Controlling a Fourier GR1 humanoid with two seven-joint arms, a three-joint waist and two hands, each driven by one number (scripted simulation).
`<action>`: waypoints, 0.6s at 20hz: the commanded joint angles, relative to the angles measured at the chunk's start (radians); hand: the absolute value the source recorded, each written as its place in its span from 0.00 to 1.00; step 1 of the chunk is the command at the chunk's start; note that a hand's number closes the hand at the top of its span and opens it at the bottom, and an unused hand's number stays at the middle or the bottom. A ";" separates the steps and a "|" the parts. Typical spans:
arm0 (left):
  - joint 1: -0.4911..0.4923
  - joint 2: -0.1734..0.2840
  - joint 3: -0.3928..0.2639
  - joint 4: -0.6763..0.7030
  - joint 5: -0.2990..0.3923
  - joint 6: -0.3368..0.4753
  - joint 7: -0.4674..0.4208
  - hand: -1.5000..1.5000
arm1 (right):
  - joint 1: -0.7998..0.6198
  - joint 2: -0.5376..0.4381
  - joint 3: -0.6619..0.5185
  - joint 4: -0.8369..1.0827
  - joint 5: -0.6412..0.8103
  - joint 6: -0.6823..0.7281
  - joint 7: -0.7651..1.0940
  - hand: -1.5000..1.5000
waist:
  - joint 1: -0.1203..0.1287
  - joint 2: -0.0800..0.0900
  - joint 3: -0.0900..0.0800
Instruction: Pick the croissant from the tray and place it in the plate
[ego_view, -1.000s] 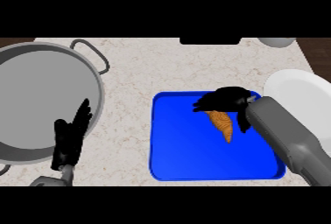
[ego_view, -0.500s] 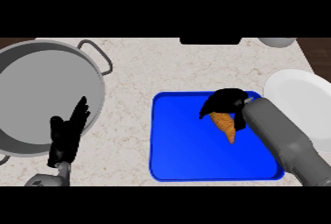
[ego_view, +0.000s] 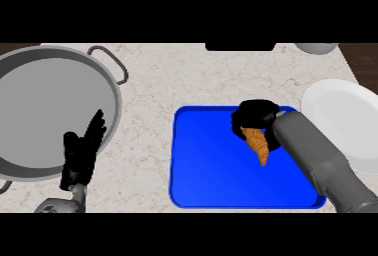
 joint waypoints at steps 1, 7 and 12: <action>0.086 0.014 -0.004 -0.073 -0.013 -0.011 -0.003 0.50 | -0.001 0.010 -0.068 -0.008 -0.016 -0.049 0.023 1.00 | 0.002 -0.001 0.000; 0.046 -0.015 0.023 0.020 -0.012 0.022 -0.034 0.50 | 0.057 -0.017 -0.298 -0.035 -0.165 -0.167 0.300 1.00 | -0.050 -0.011 -0.001; 0.045 0.007 0.056 -0.008 0.012 0.018 -0.001 0.50 | 0.142 -0.072 -0.496 -0.042 -0.285 -0.286 0.547 1.00 | -0.080 -0.020 -0.001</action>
